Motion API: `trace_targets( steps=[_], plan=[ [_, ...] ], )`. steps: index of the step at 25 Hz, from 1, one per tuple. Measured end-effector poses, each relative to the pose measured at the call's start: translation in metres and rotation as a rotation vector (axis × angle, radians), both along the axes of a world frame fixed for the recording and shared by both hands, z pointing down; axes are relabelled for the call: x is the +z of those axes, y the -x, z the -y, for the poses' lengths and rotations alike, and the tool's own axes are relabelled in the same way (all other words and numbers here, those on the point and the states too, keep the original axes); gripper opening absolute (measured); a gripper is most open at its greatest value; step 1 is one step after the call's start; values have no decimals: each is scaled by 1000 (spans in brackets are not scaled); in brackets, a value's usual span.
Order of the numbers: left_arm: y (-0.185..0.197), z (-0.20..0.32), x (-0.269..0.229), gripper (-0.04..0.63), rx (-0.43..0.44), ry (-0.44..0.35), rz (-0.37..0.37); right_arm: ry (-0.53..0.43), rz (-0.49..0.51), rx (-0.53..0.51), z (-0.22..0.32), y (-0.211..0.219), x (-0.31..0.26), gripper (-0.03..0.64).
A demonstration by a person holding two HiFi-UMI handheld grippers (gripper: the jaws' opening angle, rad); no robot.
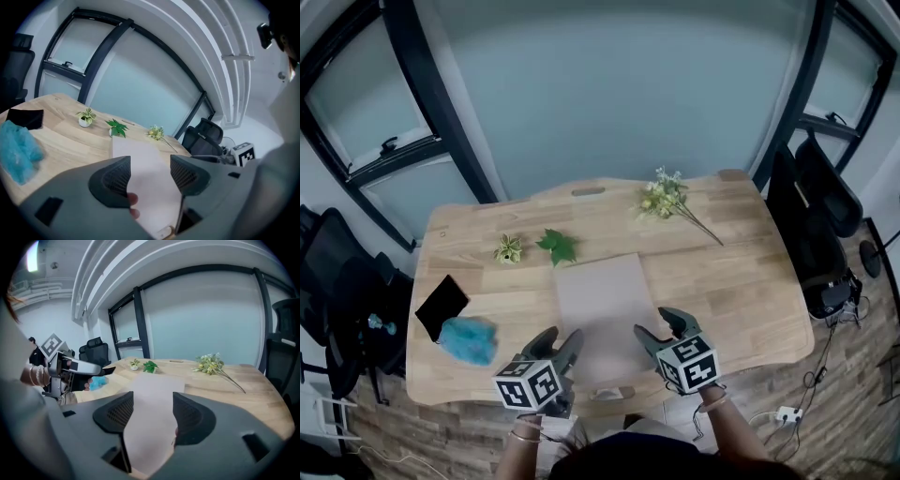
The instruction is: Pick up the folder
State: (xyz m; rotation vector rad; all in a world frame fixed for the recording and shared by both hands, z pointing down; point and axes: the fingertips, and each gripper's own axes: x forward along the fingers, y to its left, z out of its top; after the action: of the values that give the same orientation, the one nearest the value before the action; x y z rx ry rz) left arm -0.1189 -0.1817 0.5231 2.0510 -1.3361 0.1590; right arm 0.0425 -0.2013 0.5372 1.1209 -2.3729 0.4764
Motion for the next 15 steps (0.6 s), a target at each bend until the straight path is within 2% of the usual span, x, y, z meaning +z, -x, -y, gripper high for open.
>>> trace_targets(
  steps=[15],
  plan=[
    [17, 31, 51, 264, -2, 121, -26, 171, 0, 57, 38, -8, 49, 239]
  ],
)
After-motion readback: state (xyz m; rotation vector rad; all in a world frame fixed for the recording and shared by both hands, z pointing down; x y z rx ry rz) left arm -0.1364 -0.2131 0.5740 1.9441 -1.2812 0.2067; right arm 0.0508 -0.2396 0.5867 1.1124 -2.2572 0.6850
